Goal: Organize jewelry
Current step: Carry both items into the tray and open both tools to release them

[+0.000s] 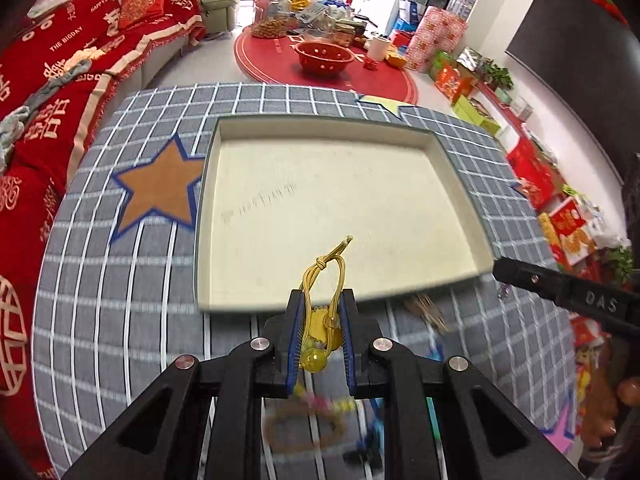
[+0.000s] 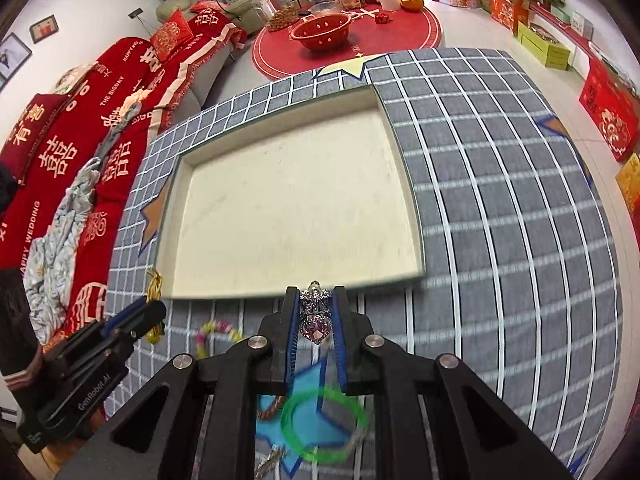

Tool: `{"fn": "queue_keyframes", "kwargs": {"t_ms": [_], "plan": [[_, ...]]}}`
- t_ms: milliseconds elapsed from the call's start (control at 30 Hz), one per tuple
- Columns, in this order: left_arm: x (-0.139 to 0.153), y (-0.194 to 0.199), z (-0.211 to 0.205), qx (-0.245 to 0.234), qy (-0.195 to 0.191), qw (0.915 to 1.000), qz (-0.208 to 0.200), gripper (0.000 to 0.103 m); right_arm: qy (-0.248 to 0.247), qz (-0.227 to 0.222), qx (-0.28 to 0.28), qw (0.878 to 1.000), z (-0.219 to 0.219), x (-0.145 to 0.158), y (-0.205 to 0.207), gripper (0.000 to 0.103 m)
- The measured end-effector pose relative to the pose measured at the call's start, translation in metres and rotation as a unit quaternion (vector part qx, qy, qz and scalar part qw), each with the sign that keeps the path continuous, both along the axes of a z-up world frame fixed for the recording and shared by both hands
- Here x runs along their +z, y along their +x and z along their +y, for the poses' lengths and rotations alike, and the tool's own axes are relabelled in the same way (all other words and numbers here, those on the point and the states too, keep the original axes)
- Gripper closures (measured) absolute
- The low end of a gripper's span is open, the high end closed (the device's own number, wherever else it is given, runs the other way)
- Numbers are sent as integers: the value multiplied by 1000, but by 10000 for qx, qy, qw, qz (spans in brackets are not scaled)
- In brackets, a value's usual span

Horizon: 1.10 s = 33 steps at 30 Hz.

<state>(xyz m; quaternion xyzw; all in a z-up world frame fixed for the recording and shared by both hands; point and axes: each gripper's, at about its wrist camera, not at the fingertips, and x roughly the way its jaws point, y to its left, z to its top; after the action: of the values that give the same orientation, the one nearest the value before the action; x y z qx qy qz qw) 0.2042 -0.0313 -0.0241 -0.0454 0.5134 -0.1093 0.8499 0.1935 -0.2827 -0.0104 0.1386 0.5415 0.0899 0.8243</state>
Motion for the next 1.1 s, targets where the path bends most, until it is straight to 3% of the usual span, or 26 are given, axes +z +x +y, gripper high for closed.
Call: {"fn": "queue_keyframes", "kwargs": {"t_ms": [300, 833, 867, 900, 933, 967, 1033, 1100], "plan": [[-32, 52, -15, 105, 439, 9989, 88, 73, -212, 141, 111, 9996, 5, -30, 53, 86], [-60, 62, -37, -77, 1120, 9935, 209, 72, -389, 475, 176, 9980, 5, -61, 70, 85], [-59, 63, -38, -76, 1155, 9931, 197, 63, -406, 469, 187, 9979, 6, -61, 70, 85], [-58, 63, -38, -63, 1216, 9924, 192, 34, -421, 473, 194, 9978, 7, -61, 70, 85], [-57, 64, -38, -3, 1250, 9920, 149, 21, -421, 479, 192, 9978, 7, -61, 71, 85], [-54, 63, -35, 84, 1262, 9920, 34, 14, -408, 488, 194, 9978, 7, -60, 71, 83], [-47, 61, -33, 160, 1199, 9926, -95, 14, -344, 493, 202, 9980, 7, -59, 72, 74], [-46, 62, -32, 142, 1133, 9935, 5, 14, -334, 463, 188, 9982, 8, -58, 72, 54]]}}
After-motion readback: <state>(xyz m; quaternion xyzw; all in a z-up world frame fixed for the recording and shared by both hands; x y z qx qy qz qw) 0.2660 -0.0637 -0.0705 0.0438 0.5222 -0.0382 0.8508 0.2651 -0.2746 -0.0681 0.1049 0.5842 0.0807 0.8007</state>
